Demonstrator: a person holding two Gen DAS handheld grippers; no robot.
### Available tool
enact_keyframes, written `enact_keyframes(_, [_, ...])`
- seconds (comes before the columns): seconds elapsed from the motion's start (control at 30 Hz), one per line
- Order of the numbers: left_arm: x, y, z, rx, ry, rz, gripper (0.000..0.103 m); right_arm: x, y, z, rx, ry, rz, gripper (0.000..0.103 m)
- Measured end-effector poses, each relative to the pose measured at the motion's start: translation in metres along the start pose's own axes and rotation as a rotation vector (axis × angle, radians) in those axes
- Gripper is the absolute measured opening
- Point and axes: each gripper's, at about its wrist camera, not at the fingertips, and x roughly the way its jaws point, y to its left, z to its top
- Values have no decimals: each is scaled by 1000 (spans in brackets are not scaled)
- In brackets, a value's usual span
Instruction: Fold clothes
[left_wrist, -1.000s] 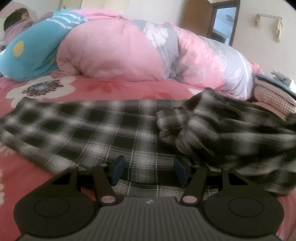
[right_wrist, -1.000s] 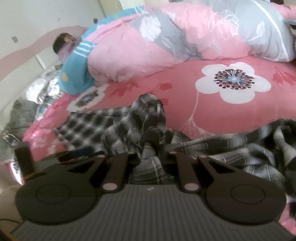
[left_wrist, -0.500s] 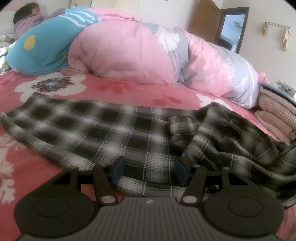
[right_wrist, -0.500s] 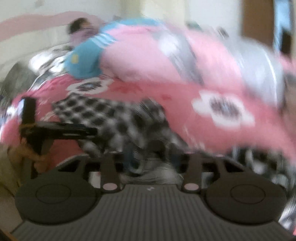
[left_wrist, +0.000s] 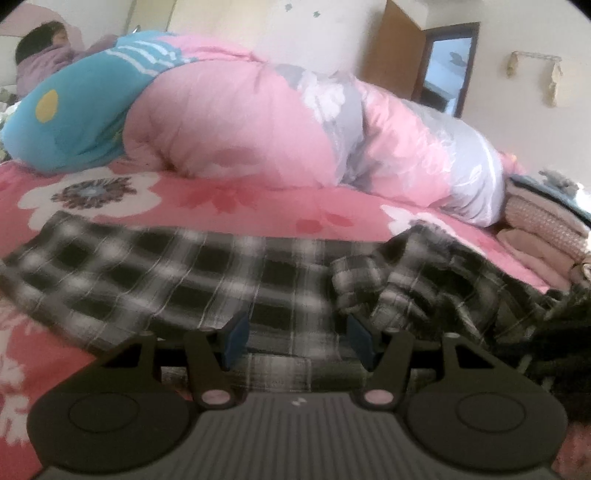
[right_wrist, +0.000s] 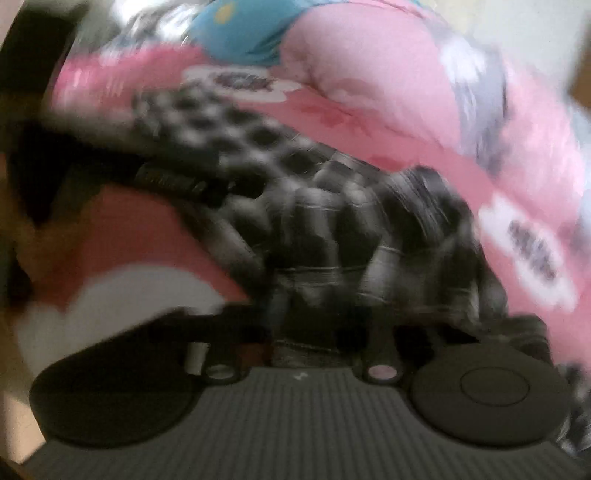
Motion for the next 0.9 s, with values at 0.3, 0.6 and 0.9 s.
enact_keyframes(0.3, [6,-8,-4,-3,16,-114,62,-60,-113,-18,528,-212,-14,5])
enact_keyframes(0.6, [22,-13,7,-45,53,-131,62,-57,-212,-134,1208,-414,41,5])
enact_keyframes(0.9, [59,-32,35,-89,137,-158,62,-25,-242,-211,1628,-469,244,9])
